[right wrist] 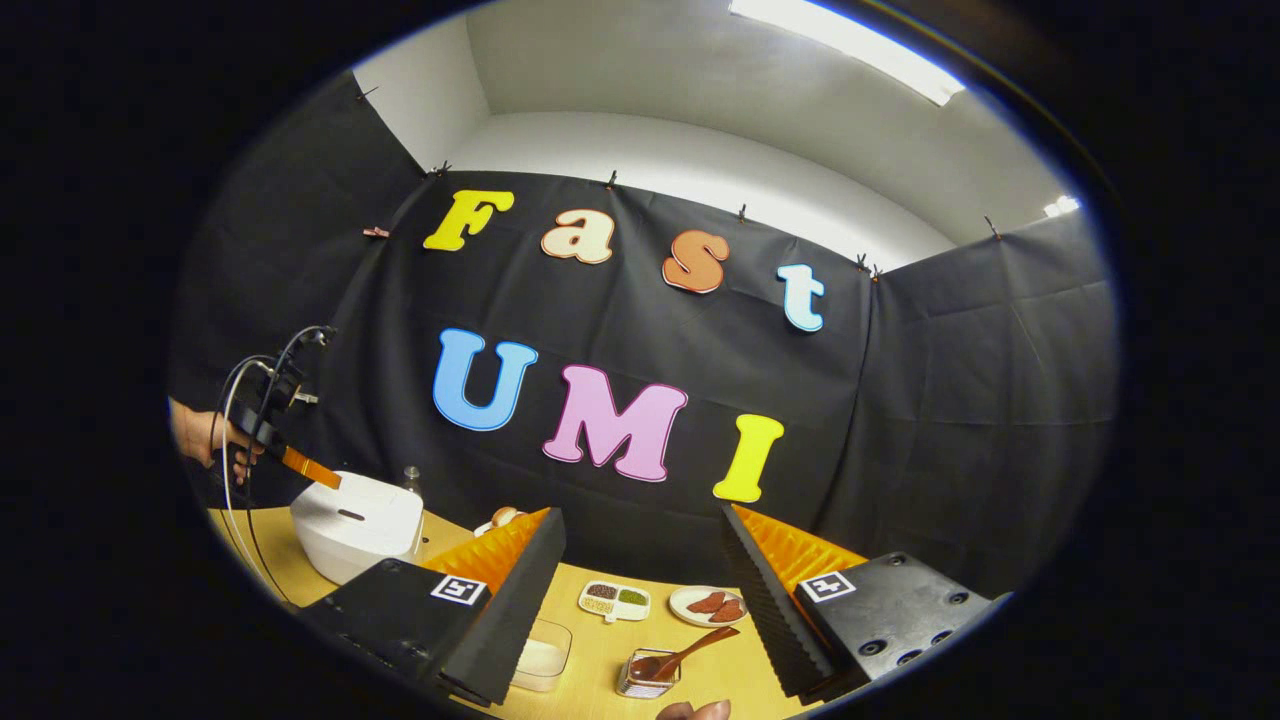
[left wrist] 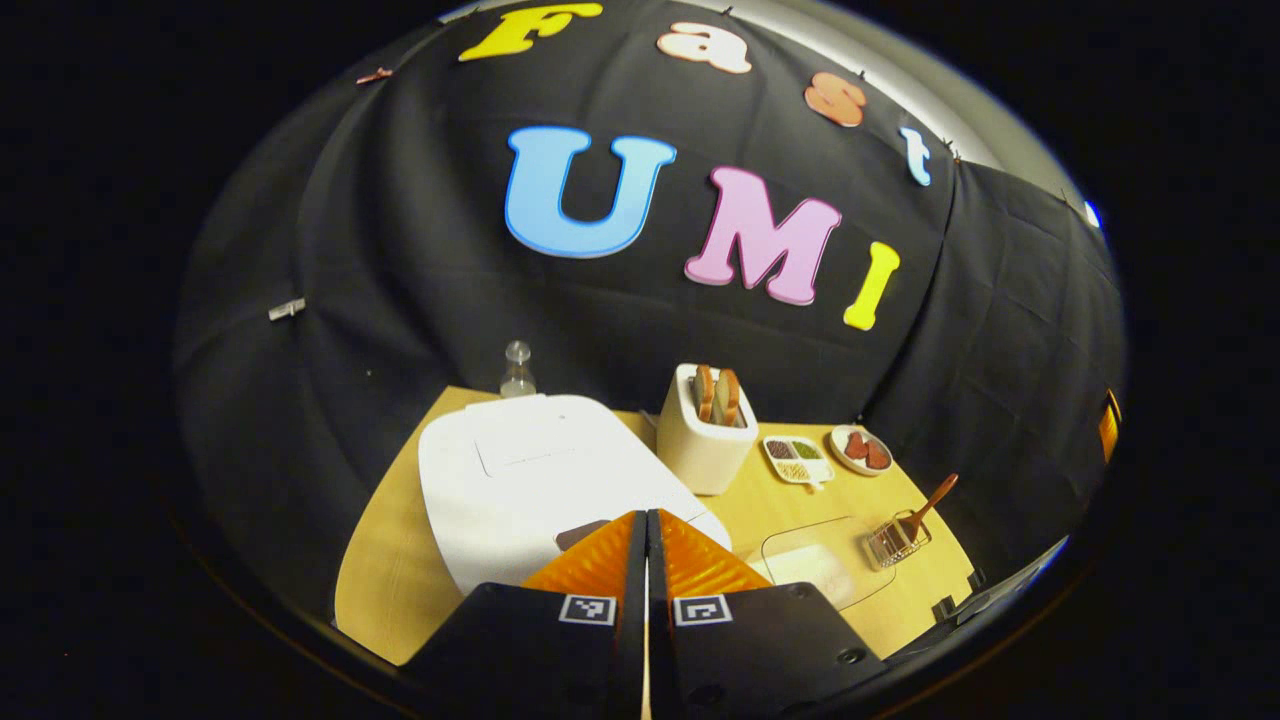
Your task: Close the left gripper, press the button to open the rice cooker; take a wooden spoon from the chopstick holder with the right hand, scoop a spoonful of rice and pour it into the rice cooker, then put the wooden spoon back into the chopstick holder.
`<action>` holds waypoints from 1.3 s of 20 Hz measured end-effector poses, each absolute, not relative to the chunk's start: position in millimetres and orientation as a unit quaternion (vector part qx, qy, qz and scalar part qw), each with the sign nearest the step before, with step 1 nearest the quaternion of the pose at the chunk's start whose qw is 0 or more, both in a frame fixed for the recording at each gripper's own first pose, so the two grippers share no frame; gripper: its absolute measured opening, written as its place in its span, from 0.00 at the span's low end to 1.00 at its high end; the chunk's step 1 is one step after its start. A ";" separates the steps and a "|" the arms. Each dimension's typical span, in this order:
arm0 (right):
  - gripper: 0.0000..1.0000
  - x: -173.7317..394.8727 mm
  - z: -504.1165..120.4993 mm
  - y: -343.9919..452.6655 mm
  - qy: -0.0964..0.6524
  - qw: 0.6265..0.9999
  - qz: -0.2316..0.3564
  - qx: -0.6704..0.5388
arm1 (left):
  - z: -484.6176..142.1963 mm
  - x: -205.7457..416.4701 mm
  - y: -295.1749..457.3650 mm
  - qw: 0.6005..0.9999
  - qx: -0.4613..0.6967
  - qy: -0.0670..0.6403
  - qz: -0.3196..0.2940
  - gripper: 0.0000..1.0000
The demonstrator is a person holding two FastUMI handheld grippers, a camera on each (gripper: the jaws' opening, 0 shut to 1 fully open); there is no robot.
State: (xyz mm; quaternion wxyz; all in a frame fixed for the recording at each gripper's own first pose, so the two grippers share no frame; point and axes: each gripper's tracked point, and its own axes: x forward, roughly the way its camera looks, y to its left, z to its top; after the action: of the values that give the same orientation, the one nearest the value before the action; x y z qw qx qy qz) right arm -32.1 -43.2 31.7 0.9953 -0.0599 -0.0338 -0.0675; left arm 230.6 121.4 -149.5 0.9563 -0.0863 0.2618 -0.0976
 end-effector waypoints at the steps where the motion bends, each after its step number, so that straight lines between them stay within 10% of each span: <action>1: 0.98 -33.3 28.7 -45.7 -0.031 0.995 -0.073 -0.064 | -164.4 236.0 123.5 0.948 -0.088 0.290 -0.099 0.07; 20: 0.97 -61.6 4.2 -70.5 0.009 0.991 -0.119 -0.056 | -212.4 267.2 127.0 0.921 -0.114 0.364 -0.081 0.08; 26: 0.98 -69.3 6.9 -76.2 0.005 0.989 -0.132 -0.060 | -150.1 278.0 134.8 0.954 -0.062 0.280 -0.083 0.07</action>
State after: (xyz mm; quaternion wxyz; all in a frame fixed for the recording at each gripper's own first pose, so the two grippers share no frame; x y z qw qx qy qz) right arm -69.3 -76.2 6.9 0.9894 -0.0605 0.0048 -0.1316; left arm 278.0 134.8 -150.1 0.9543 -0.0623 0.2803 -0.0832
